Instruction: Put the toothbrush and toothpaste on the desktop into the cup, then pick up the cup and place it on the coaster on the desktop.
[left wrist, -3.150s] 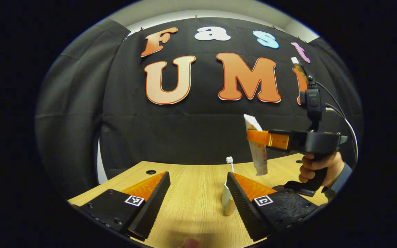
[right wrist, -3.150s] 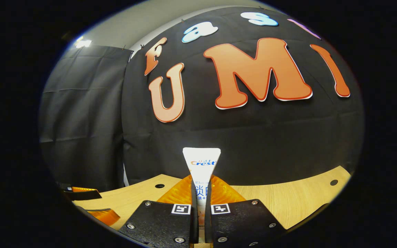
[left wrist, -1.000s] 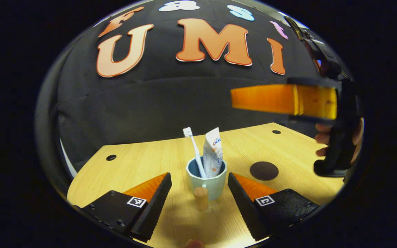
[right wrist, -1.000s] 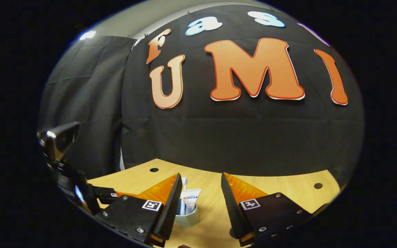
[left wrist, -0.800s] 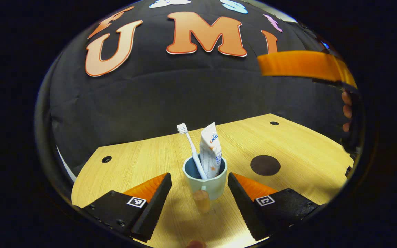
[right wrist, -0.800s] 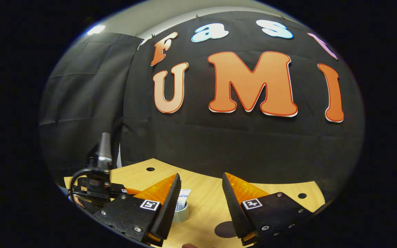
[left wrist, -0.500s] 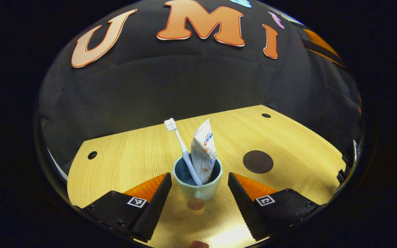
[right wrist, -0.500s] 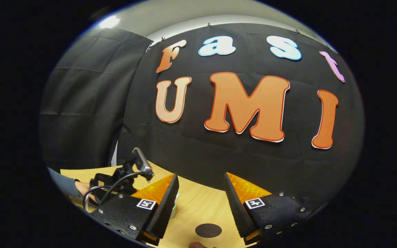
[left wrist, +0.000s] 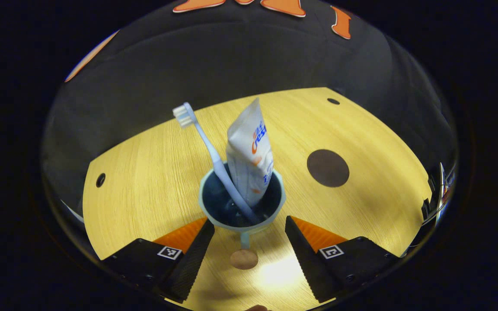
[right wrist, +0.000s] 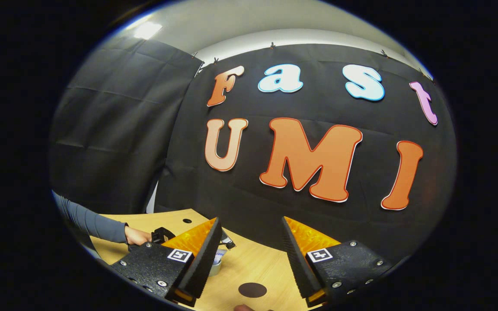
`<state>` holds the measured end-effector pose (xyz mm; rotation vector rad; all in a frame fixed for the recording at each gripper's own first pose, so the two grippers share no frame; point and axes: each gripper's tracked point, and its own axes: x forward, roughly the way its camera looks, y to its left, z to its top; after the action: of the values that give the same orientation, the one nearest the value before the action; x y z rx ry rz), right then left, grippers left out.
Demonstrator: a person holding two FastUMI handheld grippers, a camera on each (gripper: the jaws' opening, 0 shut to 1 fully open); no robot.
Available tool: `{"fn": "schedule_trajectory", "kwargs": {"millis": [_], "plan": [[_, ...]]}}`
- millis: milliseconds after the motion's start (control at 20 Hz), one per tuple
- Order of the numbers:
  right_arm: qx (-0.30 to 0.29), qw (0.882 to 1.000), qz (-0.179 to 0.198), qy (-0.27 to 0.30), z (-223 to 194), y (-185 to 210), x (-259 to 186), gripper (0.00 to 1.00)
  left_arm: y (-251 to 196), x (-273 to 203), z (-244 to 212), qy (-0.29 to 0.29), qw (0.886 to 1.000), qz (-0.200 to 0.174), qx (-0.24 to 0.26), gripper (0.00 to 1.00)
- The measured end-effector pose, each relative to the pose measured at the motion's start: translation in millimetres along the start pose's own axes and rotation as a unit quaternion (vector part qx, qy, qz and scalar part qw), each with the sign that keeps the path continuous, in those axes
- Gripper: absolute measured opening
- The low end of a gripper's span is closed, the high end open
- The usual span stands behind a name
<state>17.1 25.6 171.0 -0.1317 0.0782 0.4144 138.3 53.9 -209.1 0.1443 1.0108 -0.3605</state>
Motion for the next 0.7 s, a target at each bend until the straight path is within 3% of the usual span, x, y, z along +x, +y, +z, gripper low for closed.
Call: {"fn": "schedule_trajectory", "kwargs": {"millis": [500,550,650,700], "plan": [[0.003,1.0,0.006,-0.024,23.4,-6.8,-19.3,0.85,5.3,8.7,-22.7,0.065,0.997,0.029,0.001,0.63],[0.003,1.0,0.006,-0.025,22.7,-7.1,-19.7,0.85,4.0,7.2,-26.8,0.076,0.997,0.027,-0.006,0.55],[0.006,1.0,0.006,-0.024,20.1,-7.3,-18.9,0.85,2.1,17.6,-32.0,0.071,0.997,0.027,-0.012,0.3],[0.008,1.0,0.007,-0.023,20.1,-7.1,-18.7,0.85,1.6,18.9,-32.0,0.071,0.997,0.028,-0.014,0.28]]}}
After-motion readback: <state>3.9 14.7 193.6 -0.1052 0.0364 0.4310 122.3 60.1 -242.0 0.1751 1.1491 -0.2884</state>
